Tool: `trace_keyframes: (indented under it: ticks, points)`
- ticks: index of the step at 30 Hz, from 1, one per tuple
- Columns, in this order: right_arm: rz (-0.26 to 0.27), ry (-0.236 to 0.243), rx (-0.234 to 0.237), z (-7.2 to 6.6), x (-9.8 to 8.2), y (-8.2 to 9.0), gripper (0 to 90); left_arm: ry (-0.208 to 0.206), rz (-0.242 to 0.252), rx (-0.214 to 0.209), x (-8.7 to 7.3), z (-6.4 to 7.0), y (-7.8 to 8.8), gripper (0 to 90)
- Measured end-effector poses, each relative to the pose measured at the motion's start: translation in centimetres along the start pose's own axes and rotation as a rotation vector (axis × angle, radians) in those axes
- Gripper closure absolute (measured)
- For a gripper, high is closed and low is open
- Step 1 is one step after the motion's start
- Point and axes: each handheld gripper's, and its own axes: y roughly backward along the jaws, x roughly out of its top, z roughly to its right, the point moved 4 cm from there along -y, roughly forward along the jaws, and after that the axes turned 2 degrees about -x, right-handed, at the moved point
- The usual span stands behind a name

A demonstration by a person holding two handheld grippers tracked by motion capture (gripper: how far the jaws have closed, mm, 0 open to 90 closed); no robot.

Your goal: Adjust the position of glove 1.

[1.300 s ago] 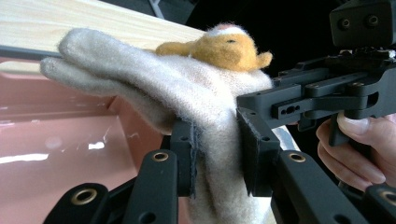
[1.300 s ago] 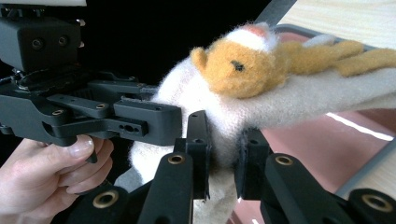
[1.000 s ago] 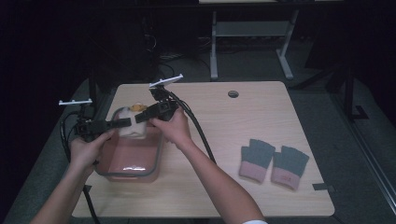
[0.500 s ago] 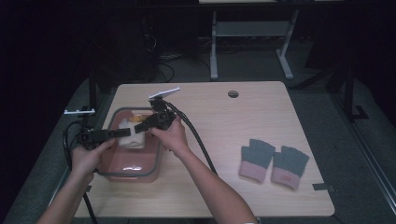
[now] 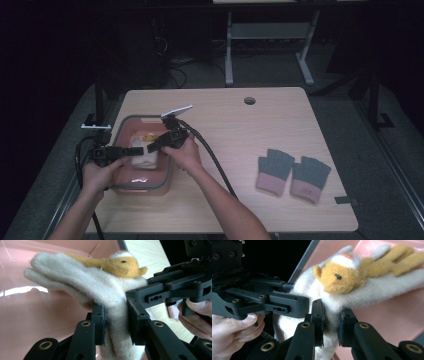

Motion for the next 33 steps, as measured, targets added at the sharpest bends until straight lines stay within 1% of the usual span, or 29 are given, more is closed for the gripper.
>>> trace_keyframes:
  ticks: [4,5,8,12,15,17,19,20,22,23,25,27,28,29,30,33]
  points:
    - [0.003,-0.014,0.013,0.4,-0.3,-0.3,77.6,0.001,-0.010,0.013,-0.2,-0.1,-0.2,70.1]
    - [0.001,-0.018,0.015,0.4,-0.4,-0.3,77.4,-0.005,-0.013,0.016,-0.3,-0.2,-0.2,70.1]
    - [0.000,-0.022,0.013,0.4,-0.4,-0.4,76.6,0.006,-0.012,0.024,-0.3,-0.2,-0.2,70.3]
    - [-0.004,-0.017,-0.004,0.3,-0.5,-0.2,74.9,-0.005,-0.021,0.034,-0.4,-0.3,-0.3,70.4]
    - [-0.012,-0.011,-0.024,0.4,-0.6,0.0,74.0,0.006,-0.023,0.045,-0.5,-0.3,-0.7,70.4]
    - [-0.013,-0.002,-0.046,0.4,-0.6,0.3,74.9,-0.005,-0.031,0.069,-0.6,-0.5,-0.9,70.4]
    - [-0.006,-0.006,-0.053,0.5,-0.6,0.8,74.9,0.001,-0.041,0.080,-0.8,-0.7,-1.1,70.5]
    - [-0.004,-0.002,-0.055,0.5,-0.7,1.0,74.2,0.005,-0.046,0.093,-0.9,-0.8,-1.2,70.6]
    - [-0.002,0.007,-0.064,0.5,-0.7,1.3,73.9,-0.024,-0.071,0.125,-1.1,-1.0,-1.4,70.5]
    - [0.005,0.011,-0.070,0.5,-0.8,1.6,73.8,-0.028,-0.081,0.134,-1.2,-1.0,-1.5,70.5]
    - [0.015,0.007,-0.061,0.5,-0.8,2.0,73.4,-0.054,-0.114,0.171,-1.4,-1.0,-1.7,70.4]
    - [0.025,0.011,-0.060,0.5,-0.8,2.5,73.2,-0.062,-0.121,0.179,-1.4,-0.8,-1.8,69.8]
    - [0.025,0.012,-0.058,0.4,-0.8,2.6,73.0,-0.056,-0.118,0.185,-1.3,-0.7,-1.9,68.8]
    - [0.028,0.016,-0.060,0.4,-0.8,2.8,72.8,-0.066,-0.136,0.191,-1.3,-0.7,-1.9,67.5]
    - [0.032,0.014,-0.058,0.4,-0.8,3.0,72.8,-0.066,-0.139,0.198,-1.3,-0.6,-1.9,66.0]
    - [0.044,0.019,-0.054,0.3,-1.0,3.6,72.6,-0.067,-0.128,0.217,-1.0,-0.6,-1.5,58.4]
